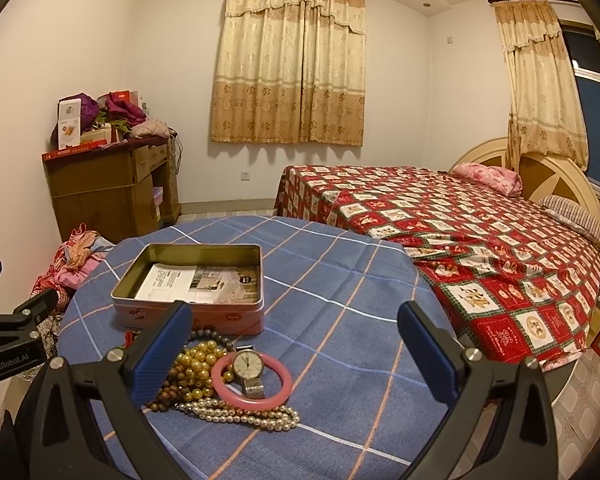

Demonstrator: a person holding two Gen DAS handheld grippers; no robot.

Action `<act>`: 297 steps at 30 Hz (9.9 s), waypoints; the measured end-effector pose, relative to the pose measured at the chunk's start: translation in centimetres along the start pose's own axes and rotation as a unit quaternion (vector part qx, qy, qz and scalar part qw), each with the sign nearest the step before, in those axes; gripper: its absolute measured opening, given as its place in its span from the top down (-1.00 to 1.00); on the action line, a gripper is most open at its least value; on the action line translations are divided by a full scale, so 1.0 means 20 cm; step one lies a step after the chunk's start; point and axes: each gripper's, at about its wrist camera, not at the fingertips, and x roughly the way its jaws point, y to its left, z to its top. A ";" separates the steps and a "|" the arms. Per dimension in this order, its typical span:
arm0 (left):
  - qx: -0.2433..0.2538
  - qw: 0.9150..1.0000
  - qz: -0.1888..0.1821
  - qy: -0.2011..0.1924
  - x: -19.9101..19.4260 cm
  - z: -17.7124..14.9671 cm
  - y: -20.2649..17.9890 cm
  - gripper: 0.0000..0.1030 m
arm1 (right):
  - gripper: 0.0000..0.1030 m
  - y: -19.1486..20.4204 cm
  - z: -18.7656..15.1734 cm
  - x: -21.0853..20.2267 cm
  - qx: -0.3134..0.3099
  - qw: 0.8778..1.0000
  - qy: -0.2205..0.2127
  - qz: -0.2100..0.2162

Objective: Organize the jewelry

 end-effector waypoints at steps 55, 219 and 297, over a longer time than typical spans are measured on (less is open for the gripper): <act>-0.006 0.998 -0.008 0.059 0.18 -0.12 0.05 -0.81 | -1.00 -0.05 -0.11 0.11 0.008 0.999 0.038 -0.014; 0.049 0.998 -0.034 0.008 0.73 0.28 -0.09 -0.67 | -0.25 0.26 0.20 0.83 -0.083 0.988 0.111 0.070; -0.003 0.984 -0.175 0.039 0.30 -0.04 -0.11 0.99 | 0.78 0.03 -0.24 0.47 -0.073 0.984 0.153 0.056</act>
